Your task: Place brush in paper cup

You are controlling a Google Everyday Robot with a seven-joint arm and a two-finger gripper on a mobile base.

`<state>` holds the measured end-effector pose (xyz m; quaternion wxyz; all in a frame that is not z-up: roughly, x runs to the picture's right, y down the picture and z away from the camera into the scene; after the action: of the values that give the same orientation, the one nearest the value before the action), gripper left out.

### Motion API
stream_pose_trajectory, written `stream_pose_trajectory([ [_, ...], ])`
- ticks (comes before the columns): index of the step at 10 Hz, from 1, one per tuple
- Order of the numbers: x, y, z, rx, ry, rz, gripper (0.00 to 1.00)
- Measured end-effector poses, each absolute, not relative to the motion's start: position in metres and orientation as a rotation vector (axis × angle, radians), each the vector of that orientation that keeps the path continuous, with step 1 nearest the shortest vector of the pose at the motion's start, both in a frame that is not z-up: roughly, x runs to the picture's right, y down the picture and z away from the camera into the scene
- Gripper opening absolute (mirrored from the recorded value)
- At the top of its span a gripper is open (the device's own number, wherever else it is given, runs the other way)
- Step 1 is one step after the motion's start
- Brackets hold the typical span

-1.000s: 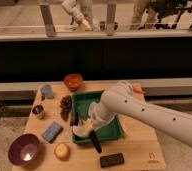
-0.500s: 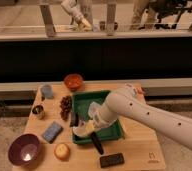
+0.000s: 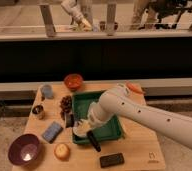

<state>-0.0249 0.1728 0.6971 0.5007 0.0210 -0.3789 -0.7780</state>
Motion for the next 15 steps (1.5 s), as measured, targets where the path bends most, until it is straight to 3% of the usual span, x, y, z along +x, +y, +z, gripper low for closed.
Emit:
stream_pose_trajectory([
  [6,-0.016,0.164,0.722,0.06,-0.865,-1.866,0.0],
  [15,-0.02,0.168,0.722,0.092,-0.885,-1.869,0.0],
])
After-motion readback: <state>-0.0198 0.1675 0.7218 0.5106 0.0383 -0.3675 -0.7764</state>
